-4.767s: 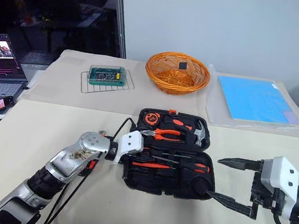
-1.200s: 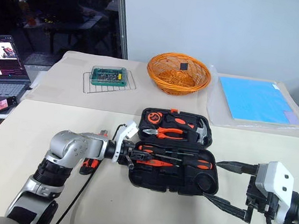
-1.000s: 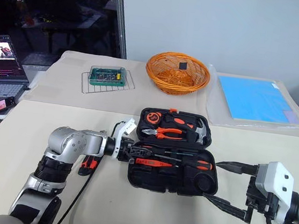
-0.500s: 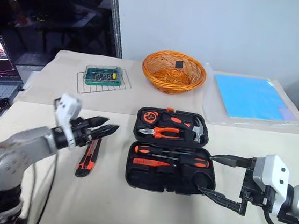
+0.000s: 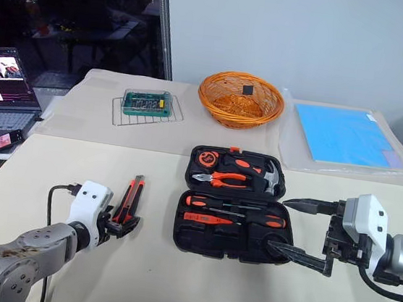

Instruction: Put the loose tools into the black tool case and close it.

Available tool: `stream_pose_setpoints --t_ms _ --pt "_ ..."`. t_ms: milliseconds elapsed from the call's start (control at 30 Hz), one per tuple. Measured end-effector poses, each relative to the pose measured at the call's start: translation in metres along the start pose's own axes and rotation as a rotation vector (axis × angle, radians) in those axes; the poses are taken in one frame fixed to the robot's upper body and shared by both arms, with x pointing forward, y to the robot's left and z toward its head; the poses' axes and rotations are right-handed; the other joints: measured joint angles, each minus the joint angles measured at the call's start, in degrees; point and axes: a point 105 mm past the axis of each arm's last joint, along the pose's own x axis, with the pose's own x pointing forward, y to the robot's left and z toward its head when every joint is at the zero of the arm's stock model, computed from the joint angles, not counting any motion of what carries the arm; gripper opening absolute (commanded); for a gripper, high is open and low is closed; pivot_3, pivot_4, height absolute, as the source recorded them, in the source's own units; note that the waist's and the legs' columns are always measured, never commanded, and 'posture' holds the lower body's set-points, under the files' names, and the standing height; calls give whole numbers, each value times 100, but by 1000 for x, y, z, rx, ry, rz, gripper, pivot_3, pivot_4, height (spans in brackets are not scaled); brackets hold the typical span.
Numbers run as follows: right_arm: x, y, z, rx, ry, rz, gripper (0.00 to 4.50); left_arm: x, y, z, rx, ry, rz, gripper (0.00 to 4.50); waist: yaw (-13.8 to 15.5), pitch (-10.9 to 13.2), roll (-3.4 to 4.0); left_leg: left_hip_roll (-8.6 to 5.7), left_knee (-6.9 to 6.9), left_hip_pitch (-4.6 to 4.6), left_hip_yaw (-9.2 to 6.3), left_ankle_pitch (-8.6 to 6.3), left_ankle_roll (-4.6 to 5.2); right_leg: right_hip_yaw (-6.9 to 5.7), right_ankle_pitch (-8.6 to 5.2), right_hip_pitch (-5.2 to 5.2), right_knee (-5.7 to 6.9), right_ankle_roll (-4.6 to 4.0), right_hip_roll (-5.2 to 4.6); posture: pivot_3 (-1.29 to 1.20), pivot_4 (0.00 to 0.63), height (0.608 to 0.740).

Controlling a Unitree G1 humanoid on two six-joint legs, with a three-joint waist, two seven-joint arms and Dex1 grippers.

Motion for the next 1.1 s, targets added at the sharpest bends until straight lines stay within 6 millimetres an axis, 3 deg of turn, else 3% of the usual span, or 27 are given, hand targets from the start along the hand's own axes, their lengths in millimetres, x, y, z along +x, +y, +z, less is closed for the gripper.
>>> stream_pose_setpoints --t_ms 100,133,267,400,500,667,767,933,1100 --pt "-3 2 -3 12 10 -9 4500 2 3 1 -14 -33 -11 1981 2 0 1 0 0 -2 0 -1 -1 -1 0 -2 -1 0 -1 0 150 740" --pt "-3 3 -3 16 14 -7 4500 2 2 1 -21 -46 -29 1775 5 0 0 0 1 -6 0 -2 -3 -2 0 -6 -2 0 -2 0 150 740" --pt "-5 6 -5 19 25 -15 4500 -1 -8 13 -5 -147 -196 1775 8 2 -4 0 1 -30 -1 -3 -4 -5 1 -24 -6 -2 -4 0 150 740" --pt "-11 8 -7 17 32 -36 4500 -19 -28 53 279 -245 -631 1775 38 4 0 1 3 -39 4 -1 -12 -18 -2 -42 -1 -12 0 0 150 740" --pt "-19 3 -10 6 51 -61 4500 -26 -46 68 432 -268 -854 1775 17 -1 18 -4 2 -36 18 -6 2 -9 -3 -30 -13 -8 -4 0 150 740" --pt "-45 -11 -22 16 144 -60 4500 -4 -90 71 655 -190 -1141 1775 21 9 14 -8 7 -47 17 15 57 -9 10 -20 -49 6 11 0 150 740" --pt "-54 -18 -20 7 169 -44 4500 6 -114 75 731 -152 -1234 1775 3 9 13 -5 4 -48 11 12 65 -8 20 -8 -72 4 22 0 150 740" --pt "-56 -25 -11 -21 129 -36 4500 22 -135 73 825 -88 -1285 1775 -76 10 14 -1 0 -54 12 6 68 -1 32 -14 -79 -16 34 0 150 740" --pt "-52 -25 -5 -39 115 -6 4500 27 -139 70 896 -49 -1288 1775 -75 11 12 -2 2 -57 10 2 74 -1 30 -13 -81 -11 30 0 150 740"
